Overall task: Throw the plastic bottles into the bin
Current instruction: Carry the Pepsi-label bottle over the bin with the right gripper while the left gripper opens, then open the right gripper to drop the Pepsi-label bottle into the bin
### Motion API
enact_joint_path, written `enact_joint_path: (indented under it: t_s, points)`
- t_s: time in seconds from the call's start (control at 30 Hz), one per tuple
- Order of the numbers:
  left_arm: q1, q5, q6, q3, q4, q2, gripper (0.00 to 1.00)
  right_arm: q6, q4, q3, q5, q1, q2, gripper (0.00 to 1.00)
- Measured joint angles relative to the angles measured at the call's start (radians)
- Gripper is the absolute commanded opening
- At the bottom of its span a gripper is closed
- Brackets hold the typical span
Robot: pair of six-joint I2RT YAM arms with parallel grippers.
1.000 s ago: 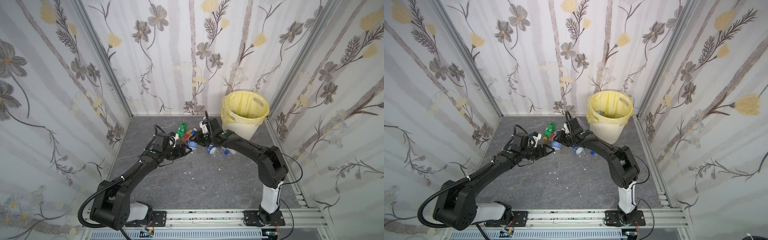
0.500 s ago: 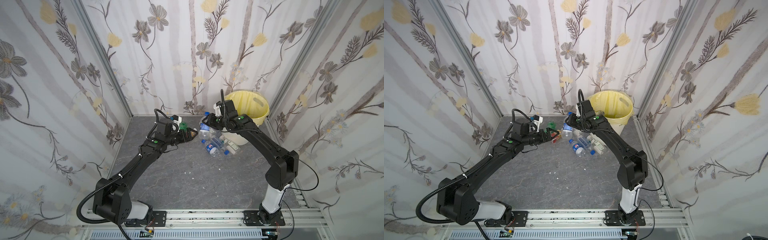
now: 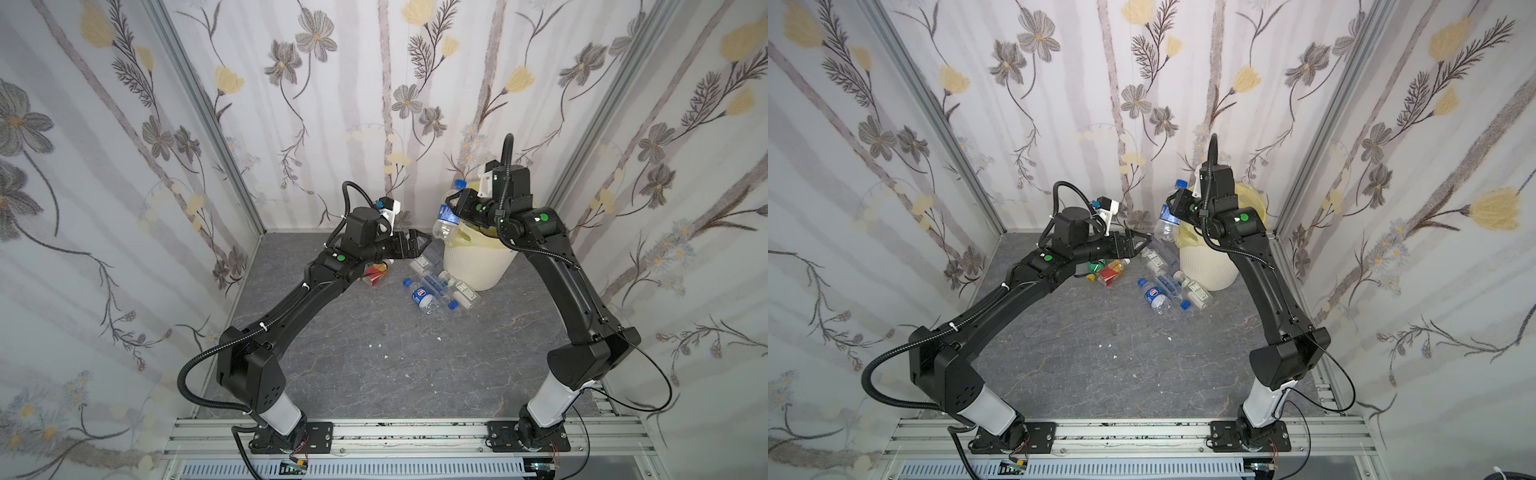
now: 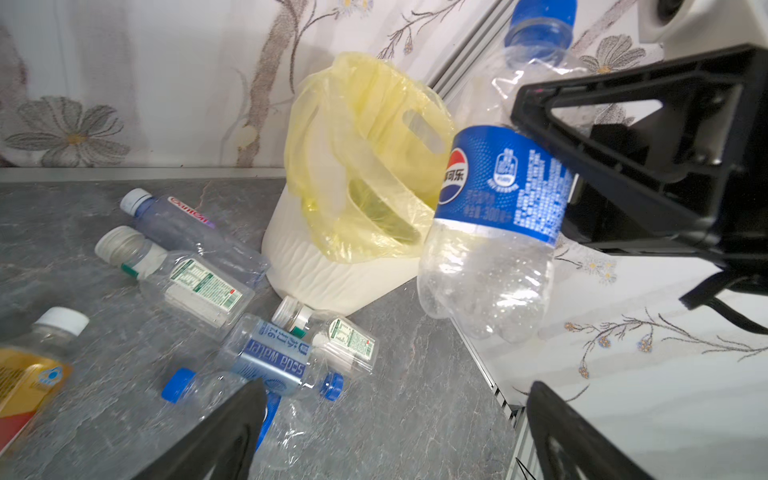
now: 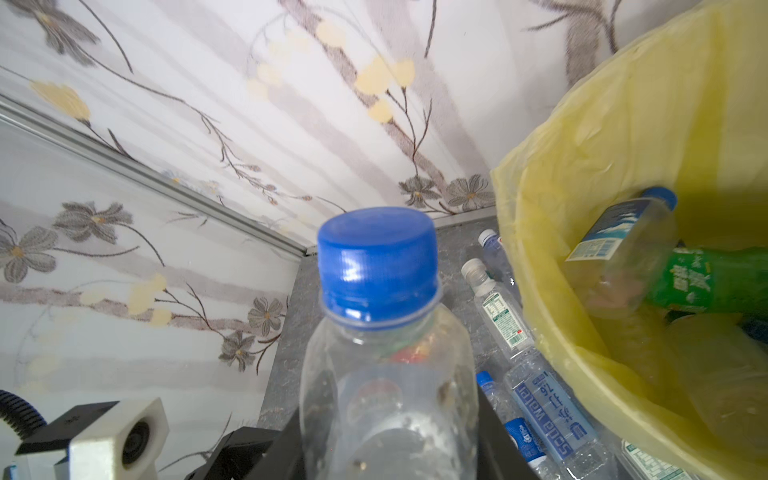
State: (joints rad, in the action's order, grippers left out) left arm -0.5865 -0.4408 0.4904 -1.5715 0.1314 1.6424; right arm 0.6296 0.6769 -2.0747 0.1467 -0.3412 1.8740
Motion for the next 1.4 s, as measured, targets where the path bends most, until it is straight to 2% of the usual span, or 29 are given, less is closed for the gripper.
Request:
enact_joint_path:
  t_s: [0.27,0.43,0.7,0.8,0.93,1.07,1.4]
  points:
    - [-0.089,0.042,-0.043,-0.252,0.008,0.147,1.0,-0.004,0.007,-0.023,-0.016,0.15,-0.098,0.4]
    - [-0.143,0.068,-0.054,-0.373,0.014,0.2,1.0,-0.021,0.0,-0.102,-0.026,0.256,-0.16,0.41]
    - [-0.179,0.092,-0.075,-0.484,0.015,0.254,1.0,-0.048,-0.036,-0.153,-0.05,0.336,-0.218,0.43]
    - [-0.179,0.106,-0.076,-0.484,0.021,0.261,1.0,-0.048,-0.053,-0.153,-0.051,0.338,-0.157,0.5]
    - [-0.18,0.107,-0.08,-0.474,0.023,0.261,1.0,-0.045,-0.03,-0.163,-0.043,0.336,0.017,0.72]
    - [-0.18,0.108,-0.083,-0.446,0.023,0.258,1.0,-0.017,0.119,-0.165,-0.014,0.339,0.15,0.99]
    - [-0.174,0.123,-0.084,-0.387,0.026,0.234,1.0,-0.021,0.186,-0.167,-0.021,0.33,0.101,1.0]
